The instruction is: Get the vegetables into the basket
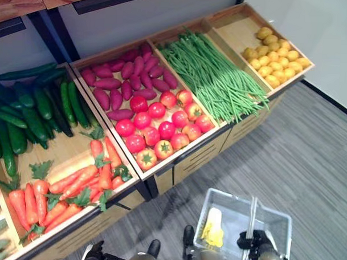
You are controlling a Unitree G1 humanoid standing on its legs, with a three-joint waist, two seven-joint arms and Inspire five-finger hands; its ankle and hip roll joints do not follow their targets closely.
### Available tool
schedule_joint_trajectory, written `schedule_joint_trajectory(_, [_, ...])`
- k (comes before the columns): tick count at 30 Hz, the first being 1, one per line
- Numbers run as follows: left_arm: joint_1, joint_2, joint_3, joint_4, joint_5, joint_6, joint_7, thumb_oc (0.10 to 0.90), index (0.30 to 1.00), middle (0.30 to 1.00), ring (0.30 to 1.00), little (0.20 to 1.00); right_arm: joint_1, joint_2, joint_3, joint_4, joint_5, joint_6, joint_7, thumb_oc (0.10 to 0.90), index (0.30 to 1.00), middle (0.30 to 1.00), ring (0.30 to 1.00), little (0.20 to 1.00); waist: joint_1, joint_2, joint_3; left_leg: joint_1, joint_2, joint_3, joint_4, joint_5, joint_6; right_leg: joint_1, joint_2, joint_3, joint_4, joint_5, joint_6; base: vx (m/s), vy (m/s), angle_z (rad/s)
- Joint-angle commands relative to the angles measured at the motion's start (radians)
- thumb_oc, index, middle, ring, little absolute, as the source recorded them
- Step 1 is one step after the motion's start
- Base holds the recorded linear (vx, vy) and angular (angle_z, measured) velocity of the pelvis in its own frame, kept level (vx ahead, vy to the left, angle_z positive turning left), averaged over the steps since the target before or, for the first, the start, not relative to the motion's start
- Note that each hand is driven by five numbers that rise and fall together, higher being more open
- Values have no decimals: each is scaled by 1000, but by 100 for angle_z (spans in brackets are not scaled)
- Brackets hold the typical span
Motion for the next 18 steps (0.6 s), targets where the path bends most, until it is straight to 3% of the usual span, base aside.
schedule_joint_trajectory(1, [-76, 25, -6, -42, -31, -18, 28, 900, 1000, 1000, 1000, 1000, 21, -96, -15, -22, 5, -37, -41, 400, 300, 300, 300, 300, -19, 13, 16, -6, 99, -33, -92, 34, -65, -40, -59, 40, 94, -75, 126, 5, -166, 114])
schedule_joint_trajectory(2, [-89, 15, -17, -51, -30, -16, 36, 900, 1000, 1000, 1000, 1000, 27, -111, -22, -26, 4, -33, -44, 400, 300, 300, 300, 300, -31, 16, 26, -39, 102, 78, -78, 35, -46, -26, -83, 0, 86, -77, 120, -7, -53, 94])
schedule_joint_trajectory(3, [-89, 15, -17, -51, -30, -15, 36, 900, 1000, 1000, 1000, 1000, 27, -110, -22, -26, 4, -33, -44, 400, 300, 300, 300, 300, -32, 16, 24, -43, 100, 77, -78, 38, -45, -29, -84, -1, 84, -74, 121, -29, -42, 109])
schedule_joint_trajectory(4, [-96, 12, -21, -56, -25, -16, 37, 900, 1000, 1000, 1000, 1000, 28, -118, -28, -23, 8, -29, -47, 400, 300, 300, 300, 300, -40, 15, 26, -45, 115, 190, -60, 27, -40, -21, -102, -22, 70, -67, 120, -32, 17, 61])
schedule_joint_trajectory(6, [-104, 6, -28, -64, -17, -14, 36, 900, 1000, 1000, 1000, 1000, 43, -115, -47, -23, 18, -24, -56, 400, 300, 300, 300, 300, -55, 23, 18, -19, 154, 330, -40, 31, -47, -10, -125, -72, 55, -62, 121, -15, 38, 33])
schedule_joint_trajectory(9, [-98, 7, -26, -57, -15, -13, 37, 900, 1000, 1000, 1000, 1000, 54, -108, -52, -9, 21, -17, -52, 400, 300, 300, 300, 300, -56, 35, -1, 2, 161, 342, -76, 25, -52, 11, -135, -99, 46, -59, 136, 82, 76, 76])
schedule_joint_trajectory(11, [-82, 5, -21, -50, -11, -11, 32, 900, 1000, 1000, 1000, 1000, 61, -106, -53, 11, -4, -8, -45, 400, 300, 300, 300, 300, -47, 40, -8, 27, 139, 344, -123, 18, -41, 36, -154, -98, 52, -58, 149, 122, 225, 20])
schedule_joint_trajectory(18, [-71, 5, -6, -48, -31, -18, 38, 900, 1000, 1000, 1000, 1000, 52, -86, -64, 55, -16, 10, -48, 400, 300, 300, 300, 300, -24, 20, -14, 44, 85, 320, -171, 4, -10, 53, -195, -101, 46, -34, 183, 27, 165, 6])
